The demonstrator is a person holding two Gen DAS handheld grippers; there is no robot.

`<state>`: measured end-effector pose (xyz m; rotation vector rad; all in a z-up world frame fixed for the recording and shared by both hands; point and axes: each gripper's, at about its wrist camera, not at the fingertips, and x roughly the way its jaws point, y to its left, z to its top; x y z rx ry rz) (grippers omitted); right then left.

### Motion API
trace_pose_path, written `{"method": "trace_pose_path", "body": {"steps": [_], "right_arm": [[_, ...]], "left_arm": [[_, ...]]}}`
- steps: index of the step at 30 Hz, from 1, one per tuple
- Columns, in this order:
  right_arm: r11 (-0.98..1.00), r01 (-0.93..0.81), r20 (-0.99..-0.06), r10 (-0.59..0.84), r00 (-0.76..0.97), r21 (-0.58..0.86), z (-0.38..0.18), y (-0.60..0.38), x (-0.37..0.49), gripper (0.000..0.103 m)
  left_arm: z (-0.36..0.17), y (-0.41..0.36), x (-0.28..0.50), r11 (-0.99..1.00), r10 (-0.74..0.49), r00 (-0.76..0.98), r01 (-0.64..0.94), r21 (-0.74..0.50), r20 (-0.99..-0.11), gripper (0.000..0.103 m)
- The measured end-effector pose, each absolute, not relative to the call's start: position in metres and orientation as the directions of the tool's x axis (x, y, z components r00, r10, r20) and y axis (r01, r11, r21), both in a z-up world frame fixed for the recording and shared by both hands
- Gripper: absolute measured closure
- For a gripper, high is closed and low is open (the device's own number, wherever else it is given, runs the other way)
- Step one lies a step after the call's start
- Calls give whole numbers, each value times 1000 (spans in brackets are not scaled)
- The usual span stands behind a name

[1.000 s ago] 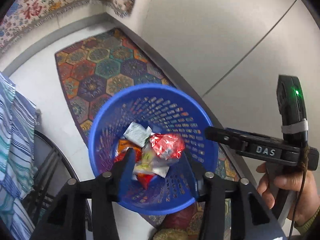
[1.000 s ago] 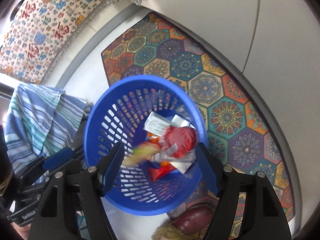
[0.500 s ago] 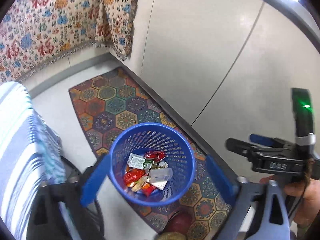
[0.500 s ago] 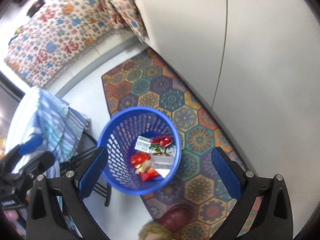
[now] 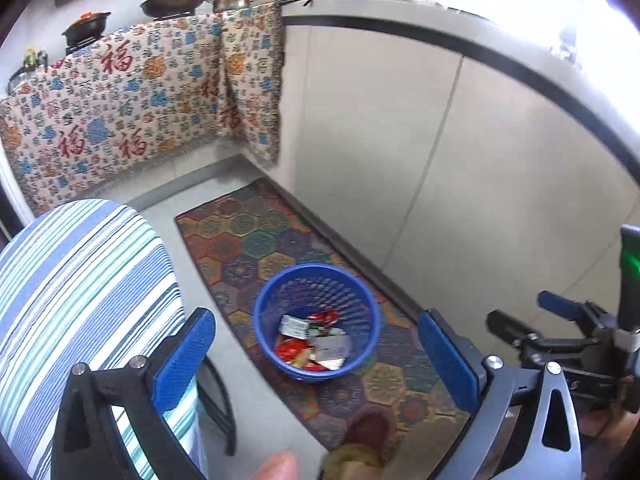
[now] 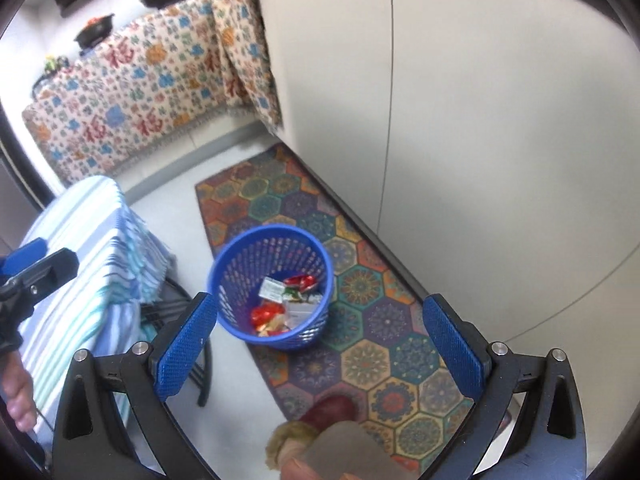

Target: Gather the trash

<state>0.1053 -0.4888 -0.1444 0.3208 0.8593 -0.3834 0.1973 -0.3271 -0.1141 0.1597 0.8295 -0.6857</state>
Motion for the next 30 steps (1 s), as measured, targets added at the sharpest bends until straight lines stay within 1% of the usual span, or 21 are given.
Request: {"method": "trace_pose_path", "body": {"steps": [1,4,10,19,30], "right_arm": [[888,444,-775,-196,601,119,-140,-484,102,0],[894,432,-766,-195,613,118,-128,-473,95,0],[892,433,-762,-192,618,127,-117,-459,88,0],[911,400,-774,-181,607,101,-106,-441,87,0],[916,390,-787,-169,594,98,-109,-434,89,0]], "left_arm": [[-107,-324,194,784,-494,497,609,-118,-714,0],[-97,-321,186,830,-430,564,554,-64,-705,0],[-101,-326,191,840,-333,524,542,5,-784,0],[-109,-307,190,842,-349,496,539,-33,-795,0],[-112,-308,189,847,-329,510,531,-9,-795,0]]}}
